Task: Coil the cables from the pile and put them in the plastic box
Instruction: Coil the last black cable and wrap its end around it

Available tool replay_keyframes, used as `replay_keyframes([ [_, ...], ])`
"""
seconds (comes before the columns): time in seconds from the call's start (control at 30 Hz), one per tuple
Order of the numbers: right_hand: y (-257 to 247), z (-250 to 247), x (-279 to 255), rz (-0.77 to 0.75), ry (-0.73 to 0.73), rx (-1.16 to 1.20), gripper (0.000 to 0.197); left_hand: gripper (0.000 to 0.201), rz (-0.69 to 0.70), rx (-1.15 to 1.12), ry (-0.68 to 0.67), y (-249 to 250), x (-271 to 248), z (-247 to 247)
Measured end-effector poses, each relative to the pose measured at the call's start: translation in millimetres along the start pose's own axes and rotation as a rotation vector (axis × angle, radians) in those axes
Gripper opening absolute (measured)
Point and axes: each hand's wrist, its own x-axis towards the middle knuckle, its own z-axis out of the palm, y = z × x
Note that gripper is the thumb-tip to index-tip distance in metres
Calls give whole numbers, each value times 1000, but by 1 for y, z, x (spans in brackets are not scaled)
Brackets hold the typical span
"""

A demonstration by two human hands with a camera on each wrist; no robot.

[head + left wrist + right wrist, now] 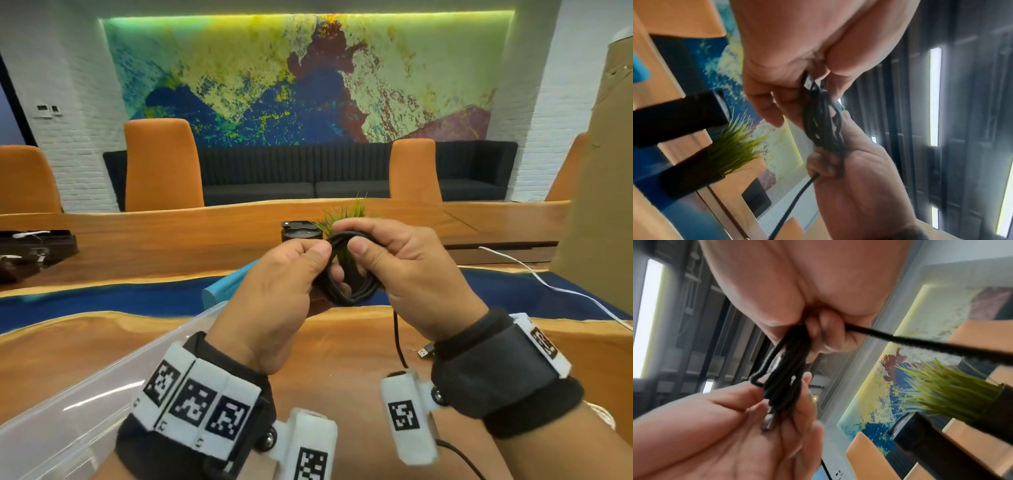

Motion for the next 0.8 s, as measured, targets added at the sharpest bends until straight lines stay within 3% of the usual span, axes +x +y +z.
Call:
replay_keyframes([
  [0.1, 3, 5, 0, -27, 74, -124, 23, 33, -7, 122, 57, 4, -3, 0],
  [0.23, 9, 16, 1, -20, 206, -155, 23, 23, 22, 183, 86, 3, -6, 7],
  [0.33, 11, 18, 2, -6, 282, -133, 21, 17, 219, 383, 109, -7, -5, 10],
  [0.43, 10, 20, 1, 137, 276, 110, 21, 18, 419, 629, 111, -12, 1, 1],
  [0.5, 8, 21, 0, 221, 221, 266, 23, 18, 439, 568, 105, -13, 4, -6],
  [0.67, 5, 12, 0, 237, 39, 496, 38, 20, 204, 101, 13, -1, 9, -22],
  [0.73, 5, 5, 0, 221, 33, 389, 29, 21, 198, 69, 27, 8, 12, -35],
  [0.8, 10, -1, 0, 170, 56, 27, 19, 22, 227, 62, 86, 17, 13, -49],
])
